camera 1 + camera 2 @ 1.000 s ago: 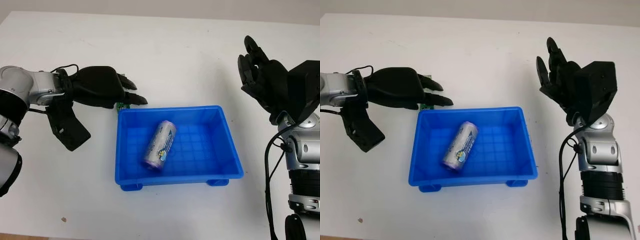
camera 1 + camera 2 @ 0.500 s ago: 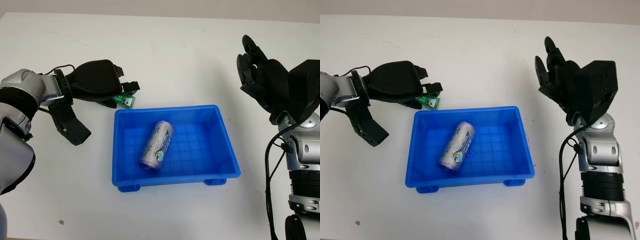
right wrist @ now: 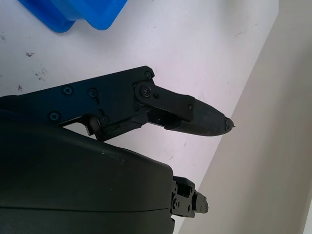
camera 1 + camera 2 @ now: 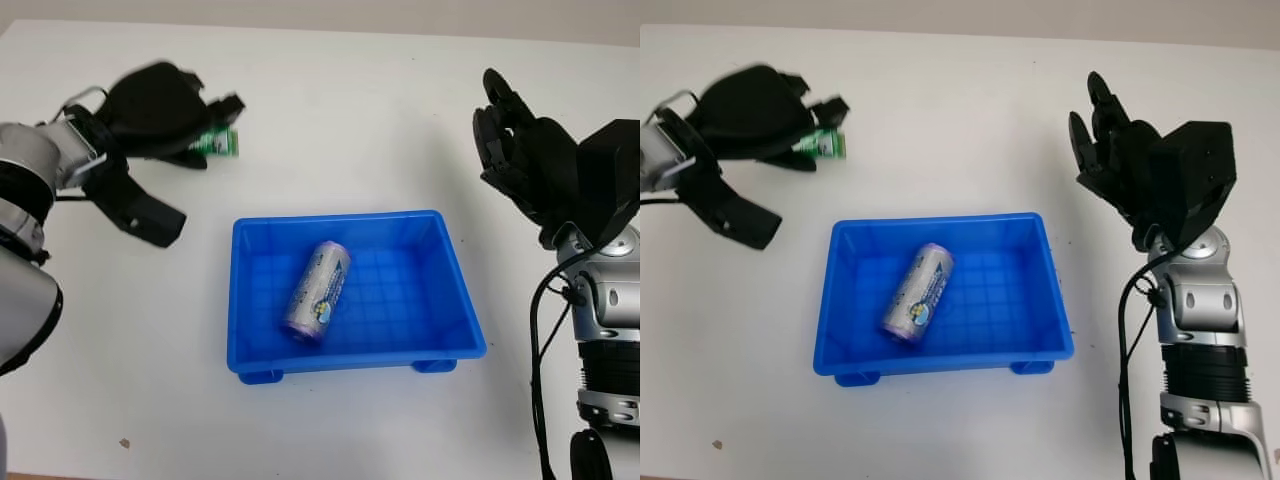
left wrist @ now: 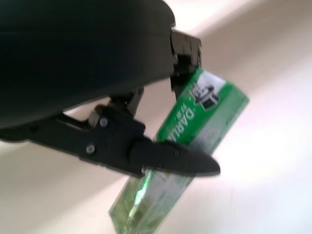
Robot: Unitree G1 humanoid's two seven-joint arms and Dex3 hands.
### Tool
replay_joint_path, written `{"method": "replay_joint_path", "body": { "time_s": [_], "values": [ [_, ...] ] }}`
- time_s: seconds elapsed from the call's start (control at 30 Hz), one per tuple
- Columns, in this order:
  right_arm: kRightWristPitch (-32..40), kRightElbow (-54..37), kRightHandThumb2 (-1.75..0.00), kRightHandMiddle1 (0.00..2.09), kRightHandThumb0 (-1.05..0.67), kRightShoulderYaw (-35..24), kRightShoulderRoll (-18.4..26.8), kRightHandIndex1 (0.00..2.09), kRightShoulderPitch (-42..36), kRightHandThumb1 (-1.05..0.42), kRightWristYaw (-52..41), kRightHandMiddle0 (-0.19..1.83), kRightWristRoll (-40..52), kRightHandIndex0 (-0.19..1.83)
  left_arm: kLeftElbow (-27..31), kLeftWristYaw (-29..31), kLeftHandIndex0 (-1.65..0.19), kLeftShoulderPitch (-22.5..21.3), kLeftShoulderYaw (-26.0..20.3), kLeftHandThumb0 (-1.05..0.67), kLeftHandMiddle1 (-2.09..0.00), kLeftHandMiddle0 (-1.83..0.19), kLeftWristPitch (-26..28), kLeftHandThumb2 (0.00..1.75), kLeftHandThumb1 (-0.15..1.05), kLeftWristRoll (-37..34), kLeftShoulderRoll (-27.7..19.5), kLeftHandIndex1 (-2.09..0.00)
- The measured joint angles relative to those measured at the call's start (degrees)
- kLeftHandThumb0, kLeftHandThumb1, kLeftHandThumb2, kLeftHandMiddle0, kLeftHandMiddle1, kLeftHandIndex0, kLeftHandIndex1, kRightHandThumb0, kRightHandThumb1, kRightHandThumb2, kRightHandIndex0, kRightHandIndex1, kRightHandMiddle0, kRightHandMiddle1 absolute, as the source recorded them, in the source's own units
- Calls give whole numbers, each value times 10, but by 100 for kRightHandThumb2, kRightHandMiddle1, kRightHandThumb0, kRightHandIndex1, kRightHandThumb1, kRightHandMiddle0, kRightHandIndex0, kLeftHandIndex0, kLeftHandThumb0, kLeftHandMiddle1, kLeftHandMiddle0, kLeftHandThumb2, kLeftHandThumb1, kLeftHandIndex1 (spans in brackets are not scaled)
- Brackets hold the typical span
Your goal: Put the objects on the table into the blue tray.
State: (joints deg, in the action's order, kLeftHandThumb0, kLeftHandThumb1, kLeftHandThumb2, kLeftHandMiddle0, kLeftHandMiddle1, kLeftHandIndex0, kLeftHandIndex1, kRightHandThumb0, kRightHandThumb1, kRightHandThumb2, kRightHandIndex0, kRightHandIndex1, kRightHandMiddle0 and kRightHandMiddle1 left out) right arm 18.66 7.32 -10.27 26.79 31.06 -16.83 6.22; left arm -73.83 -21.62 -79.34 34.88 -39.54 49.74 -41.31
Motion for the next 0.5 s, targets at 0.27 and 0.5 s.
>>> {"method": "replay_joint_path", "body": {
  "time_s": [0.27,0.5],
  "values": [
    [-5,2,-71,5,-62,1,-1,3,0,-105,-1,-18,0,-19,113,420,-65,40,-243,-49,-170,-91,-10,13,105,-427,64,-175],
    [-9,4,-71,5,-63,1,-3,3,1,-105,0,-18,0,-19,374,573,-62,149,-288,-45,-176,-86,163,21,105,-536,73,-180]
  ]
}}
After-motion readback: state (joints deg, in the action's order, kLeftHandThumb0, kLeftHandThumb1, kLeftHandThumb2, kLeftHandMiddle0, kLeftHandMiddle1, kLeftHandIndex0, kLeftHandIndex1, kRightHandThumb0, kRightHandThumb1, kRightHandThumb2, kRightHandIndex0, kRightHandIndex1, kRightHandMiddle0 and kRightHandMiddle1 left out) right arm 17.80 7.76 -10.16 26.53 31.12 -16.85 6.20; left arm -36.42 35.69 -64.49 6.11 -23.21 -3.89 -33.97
